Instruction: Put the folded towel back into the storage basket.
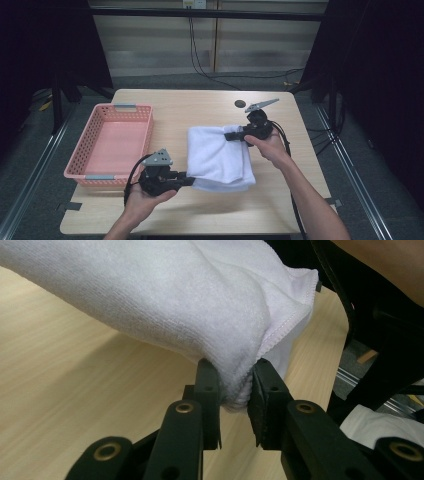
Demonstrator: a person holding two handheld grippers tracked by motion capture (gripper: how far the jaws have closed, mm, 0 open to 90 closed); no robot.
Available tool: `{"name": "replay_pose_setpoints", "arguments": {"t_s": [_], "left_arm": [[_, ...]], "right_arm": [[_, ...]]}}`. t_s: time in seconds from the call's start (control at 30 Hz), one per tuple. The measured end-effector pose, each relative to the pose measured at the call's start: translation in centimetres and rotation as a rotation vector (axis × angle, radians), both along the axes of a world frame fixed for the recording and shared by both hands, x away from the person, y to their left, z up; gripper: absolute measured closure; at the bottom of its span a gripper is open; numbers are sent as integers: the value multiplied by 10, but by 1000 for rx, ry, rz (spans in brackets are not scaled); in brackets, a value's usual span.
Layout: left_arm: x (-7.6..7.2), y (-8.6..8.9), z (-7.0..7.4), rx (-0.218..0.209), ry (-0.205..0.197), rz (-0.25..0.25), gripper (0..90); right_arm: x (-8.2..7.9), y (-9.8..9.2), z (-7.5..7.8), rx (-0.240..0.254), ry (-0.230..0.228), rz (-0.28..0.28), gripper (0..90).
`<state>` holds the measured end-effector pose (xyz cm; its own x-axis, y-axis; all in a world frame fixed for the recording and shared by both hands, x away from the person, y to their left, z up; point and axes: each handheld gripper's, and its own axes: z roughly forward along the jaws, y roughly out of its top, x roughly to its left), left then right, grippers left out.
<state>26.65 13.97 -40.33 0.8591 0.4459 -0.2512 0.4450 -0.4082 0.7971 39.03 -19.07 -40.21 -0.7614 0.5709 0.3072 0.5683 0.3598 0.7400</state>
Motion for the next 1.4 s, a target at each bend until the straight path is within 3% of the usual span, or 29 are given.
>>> {"name": "replay_pose_setpoints", "arguments": {"t_s": [0.1,0.3,0.6,0.8,1.1,1.23,1.37,1.4], "left_arm": [[4,9,4,-20,-7,22,764],[11,23,2,-31,-4,62,766],[18,61,24,-53,-42,133,768],[21,98,37,-97,-52,188,770],[20,162,51,-140,-60,293,774],[18,191,58,-144,-66,346,776],[19,219,55,-139,-61,403,776],[19,219,55,-139,-61,403,777]], "right_arm": [[7,9,5,-5,-3,34,702],[20,20,5,15,-6,37,702],[44,60,26,26,-26,66,703],[59,98,46,27,-34,99,704],[77,165,64,19,-24,143,705],[83,198,69,27,-21,163,705],[89,229,69,32,-15,155,706],[90,236,68,33,-14,156,706]]}}
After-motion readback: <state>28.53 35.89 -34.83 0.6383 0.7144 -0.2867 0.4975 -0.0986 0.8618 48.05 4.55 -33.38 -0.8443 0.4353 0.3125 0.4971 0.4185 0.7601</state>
